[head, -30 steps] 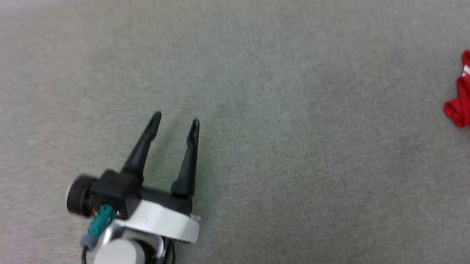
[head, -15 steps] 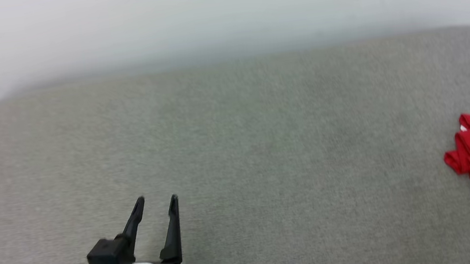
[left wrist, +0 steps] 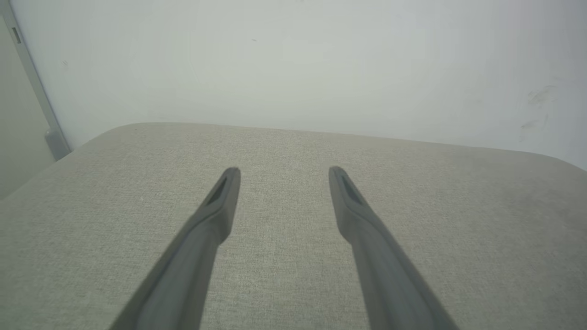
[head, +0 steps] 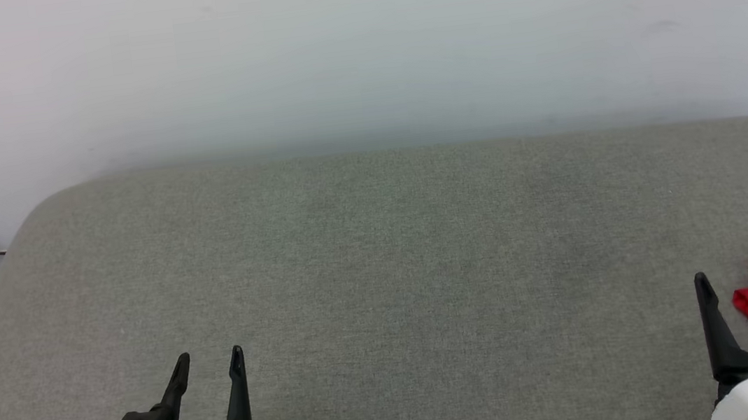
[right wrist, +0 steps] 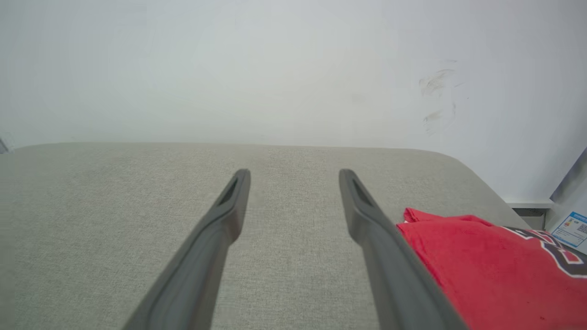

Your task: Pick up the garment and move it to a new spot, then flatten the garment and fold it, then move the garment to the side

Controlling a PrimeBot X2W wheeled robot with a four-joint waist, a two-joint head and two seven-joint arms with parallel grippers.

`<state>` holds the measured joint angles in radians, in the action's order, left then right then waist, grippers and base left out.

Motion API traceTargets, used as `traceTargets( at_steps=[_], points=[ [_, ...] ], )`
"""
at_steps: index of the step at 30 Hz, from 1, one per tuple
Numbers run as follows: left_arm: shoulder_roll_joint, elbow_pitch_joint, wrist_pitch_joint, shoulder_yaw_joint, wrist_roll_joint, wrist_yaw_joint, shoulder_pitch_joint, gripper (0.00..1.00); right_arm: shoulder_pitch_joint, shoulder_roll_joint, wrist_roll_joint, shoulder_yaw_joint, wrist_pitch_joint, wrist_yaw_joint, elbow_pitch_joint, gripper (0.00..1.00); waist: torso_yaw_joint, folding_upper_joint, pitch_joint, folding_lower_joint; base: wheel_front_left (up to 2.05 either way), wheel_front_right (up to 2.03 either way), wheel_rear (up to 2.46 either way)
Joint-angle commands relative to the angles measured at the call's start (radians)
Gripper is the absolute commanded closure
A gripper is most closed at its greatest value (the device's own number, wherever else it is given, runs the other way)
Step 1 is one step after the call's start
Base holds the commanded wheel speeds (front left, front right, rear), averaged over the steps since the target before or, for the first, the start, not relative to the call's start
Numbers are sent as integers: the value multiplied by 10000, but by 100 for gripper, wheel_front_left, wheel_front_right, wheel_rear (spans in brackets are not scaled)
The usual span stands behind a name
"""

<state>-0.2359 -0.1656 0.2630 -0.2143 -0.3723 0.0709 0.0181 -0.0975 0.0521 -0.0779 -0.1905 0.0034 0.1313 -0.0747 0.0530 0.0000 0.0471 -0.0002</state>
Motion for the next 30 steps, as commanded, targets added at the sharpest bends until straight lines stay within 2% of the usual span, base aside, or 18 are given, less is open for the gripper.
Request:
traceTargets(
  at_steps=[1,14,30],
  points=[
    [-31,-47,21,56,59,43,164,0,-241,-18,-225,93,-15,-12,-181,0,-55,0,83,2,0,0,0],
    [-79,-381,21,93,44,-24,317,0,-1397,-22,-894,441,449,-10,-1366,0,-433,0,296,2,0,0,0],
    [-5,-626,22,50,120,-190,-55,0,-943,-24,-757,516,460,-10,-983,0,-312,0,226,2,0,0,0]
  ],
)
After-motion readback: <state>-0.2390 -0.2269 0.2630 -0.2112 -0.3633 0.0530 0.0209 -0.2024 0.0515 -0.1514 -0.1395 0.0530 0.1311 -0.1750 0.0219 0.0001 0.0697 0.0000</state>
